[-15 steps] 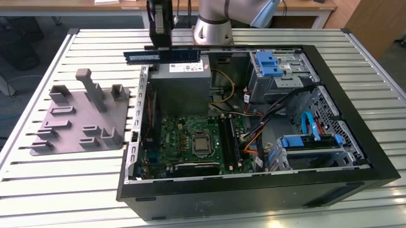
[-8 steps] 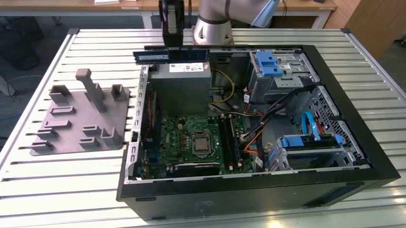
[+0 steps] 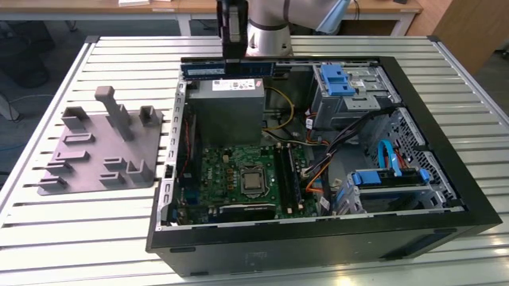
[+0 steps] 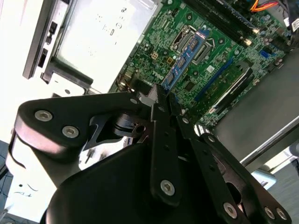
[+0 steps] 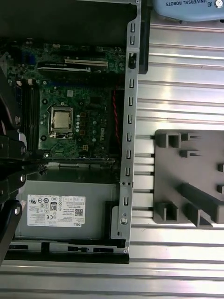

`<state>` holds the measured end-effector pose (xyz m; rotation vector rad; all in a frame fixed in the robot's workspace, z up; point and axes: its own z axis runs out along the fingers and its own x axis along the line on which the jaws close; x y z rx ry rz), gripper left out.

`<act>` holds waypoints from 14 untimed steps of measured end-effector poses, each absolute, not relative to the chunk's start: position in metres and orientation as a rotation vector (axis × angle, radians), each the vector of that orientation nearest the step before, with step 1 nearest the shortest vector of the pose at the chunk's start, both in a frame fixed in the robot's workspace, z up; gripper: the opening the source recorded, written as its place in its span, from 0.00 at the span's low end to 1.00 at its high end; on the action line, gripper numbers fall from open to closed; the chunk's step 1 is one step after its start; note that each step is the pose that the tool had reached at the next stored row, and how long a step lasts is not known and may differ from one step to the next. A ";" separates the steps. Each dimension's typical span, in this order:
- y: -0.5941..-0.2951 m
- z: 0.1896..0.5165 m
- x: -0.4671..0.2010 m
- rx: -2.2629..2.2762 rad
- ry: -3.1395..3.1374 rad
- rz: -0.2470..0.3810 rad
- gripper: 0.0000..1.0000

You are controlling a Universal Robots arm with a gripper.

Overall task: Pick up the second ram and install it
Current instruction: 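Pick up the second ram and move it above second insertion slot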

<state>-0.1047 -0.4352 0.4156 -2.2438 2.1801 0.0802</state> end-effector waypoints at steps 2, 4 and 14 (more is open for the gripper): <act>-0.435 0.416 -0.100 -2.244 2.180 0.080 0.14; -0.435 0.416 -0.096 -2.244 2.180 0.081 0.14; -0.435 0.415 -0.075 -2.245 2.181 0.082 0.14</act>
